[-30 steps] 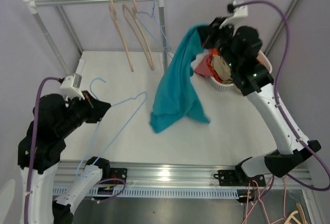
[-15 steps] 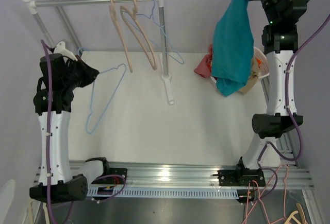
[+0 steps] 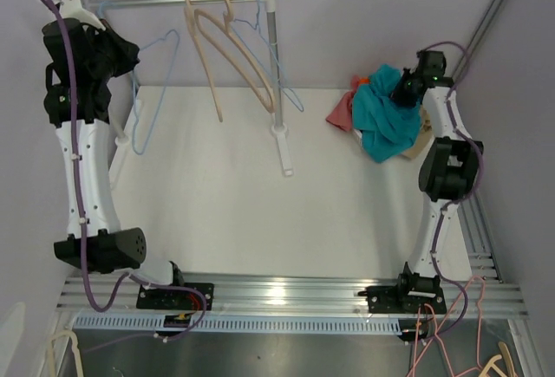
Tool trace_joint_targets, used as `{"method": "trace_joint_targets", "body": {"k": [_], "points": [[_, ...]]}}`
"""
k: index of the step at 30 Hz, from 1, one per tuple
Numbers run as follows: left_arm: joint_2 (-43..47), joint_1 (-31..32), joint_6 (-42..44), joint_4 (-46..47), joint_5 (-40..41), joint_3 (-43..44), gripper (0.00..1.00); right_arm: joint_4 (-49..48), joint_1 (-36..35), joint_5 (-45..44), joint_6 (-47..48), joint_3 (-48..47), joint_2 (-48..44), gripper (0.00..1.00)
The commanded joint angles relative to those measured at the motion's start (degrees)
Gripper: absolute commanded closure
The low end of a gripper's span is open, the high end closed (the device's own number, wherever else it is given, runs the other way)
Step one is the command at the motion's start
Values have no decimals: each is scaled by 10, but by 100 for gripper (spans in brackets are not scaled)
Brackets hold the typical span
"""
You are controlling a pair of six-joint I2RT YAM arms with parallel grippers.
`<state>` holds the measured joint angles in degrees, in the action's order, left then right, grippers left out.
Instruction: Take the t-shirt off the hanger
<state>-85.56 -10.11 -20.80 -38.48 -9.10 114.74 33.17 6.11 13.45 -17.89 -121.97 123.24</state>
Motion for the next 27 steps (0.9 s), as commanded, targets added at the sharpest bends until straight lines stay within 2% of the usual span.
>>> {"method": "trace_joint_targets", "body": {"k": [1, 5, 9, 11, 13, 15, 16, 17, 18, 21, 22, 27], "points": [[-20, -6, 24, 4, 8, 26, 99, 123, -10, -50, 24, 10, 100, 100], [-41, -6, 46, 11, 2, 26, 99, 137, -9, -85, 2, 5, 157, 100], [-65, -7, 52, 27, 15, 31, 99, 138, -7, -116, 4, 3, 150, 100], [-79, -7, 54, 51, 3, 35, 99, 129, -4, -121, 1, 0, 111, 100], [-83, -7, 50, 80, -15, 34, 99, 121, -2, -134, -1, -6, 58, 78], [-87, -7, 39, 95, -21, 34, 99, 137, -1, -155, 1, -37, 34, 51], [-89, -7, 37, 99, -24, 36, 99, 148, -1, -170, 3, -52, 29, 50], [-94, -7, 34, 102, -26, 48, 99, 160, -1, -180, 5, -67, 24, 43], [-96, -6, 33, 104, -28, 52, 99, 181, 0, -185, 7, -80, 23, 30], [-95, -3, 36, 110, -41, 59, 99, 198, 0, -204, 17, -101, 7, 9], [-91, -3, 37, 114, -42, 55, 99, 198, 0, -204, 17, -97, 7, 6], [-52, 8, 33, 169, -45, -19, 99, 190, 0, -195, 21, -68, -35, 3]]}}
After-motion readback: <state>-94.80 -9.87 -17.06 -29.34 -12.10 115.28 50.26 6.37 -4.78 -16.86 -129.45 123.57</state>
